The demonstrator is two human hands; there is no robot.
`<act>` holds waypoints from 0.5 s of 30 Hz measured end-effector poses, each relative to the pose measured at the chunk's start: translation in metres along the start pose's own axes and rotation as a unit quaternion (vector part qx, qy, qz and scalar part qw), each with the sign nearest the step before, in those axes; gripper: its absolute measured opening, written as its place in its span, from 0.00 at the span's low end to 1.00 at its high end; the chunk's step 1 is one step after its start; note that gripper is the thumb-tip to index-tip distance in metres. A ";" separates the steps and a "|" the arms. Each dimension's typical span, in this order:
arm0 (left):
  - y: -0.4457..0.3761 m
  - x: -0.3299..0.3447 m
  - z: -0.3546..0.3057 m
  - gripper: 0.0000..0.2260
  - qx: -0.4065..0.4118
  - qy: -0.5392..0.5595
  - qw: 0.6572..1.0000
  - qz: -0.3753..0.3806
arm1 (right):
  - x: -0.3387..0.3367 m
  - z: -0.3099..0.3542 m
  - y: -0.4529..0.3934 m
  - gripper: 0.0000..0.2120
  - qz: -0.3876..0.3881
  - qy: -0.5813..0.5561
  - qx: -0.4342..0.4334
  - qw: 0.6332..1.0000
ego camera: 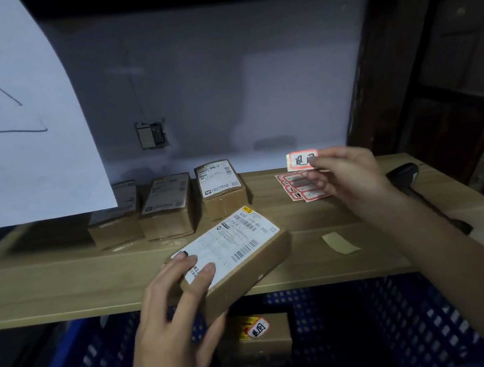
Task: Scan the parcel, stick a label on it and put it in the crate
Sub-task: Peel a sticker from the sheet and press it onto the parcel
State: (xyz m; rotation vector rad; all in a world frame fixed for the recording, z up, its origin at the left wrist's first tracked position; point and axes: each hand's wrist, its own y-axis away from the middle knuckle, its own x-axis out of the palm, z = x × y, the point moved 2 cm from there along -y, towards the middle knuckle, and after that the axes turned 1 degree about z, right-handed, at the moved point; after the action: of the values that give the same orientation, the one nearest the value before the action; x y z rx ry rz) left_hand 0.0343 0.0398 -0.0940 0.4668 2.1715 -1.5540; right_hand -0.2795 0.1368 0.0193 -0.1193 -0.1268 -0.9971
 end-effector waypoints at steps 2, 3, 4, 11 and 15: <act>-0.004 0.001 0.001 0.27 0.003 0.000 0.999 0.035 | -0.003 0.001 0.038 0.03 0.051 -0.054 0.020 0.997; -0.007 0.000 0.001 0.27 0.008 0.002 0.999 0.053 | -0.005 0.001 0.054 0.04 0.066 -0.062 0.028 0.995; -0.010 -0.001 0.002 0.26 0.013 0.003 0.997 0.071 | -0.008 0.000 0.069 0.05 0.074 -0.067 0.034 0.994; -0.040 -0.014 0.006 0.30 -0.059 0.025 0.980 0.189 | -0.014 0.002 0.143 0.06 0.079 -0.055 0.058 0.994; -0.056 -0.024 -0.021 0.22 -0.074 0.035 0.989 0.125 | -0.008 0.004 0.170 0.08 0.089 -0.033 0.037 0.995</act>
State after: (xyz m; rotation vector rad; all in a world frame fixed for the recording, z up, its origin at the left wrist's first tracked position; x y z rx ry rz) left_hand 0.0233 0.0417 -0.0302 0.7235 2.1643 -1.2502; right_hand -0.1409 0.2354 0.0149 -0.0941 -0.2105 -0.8097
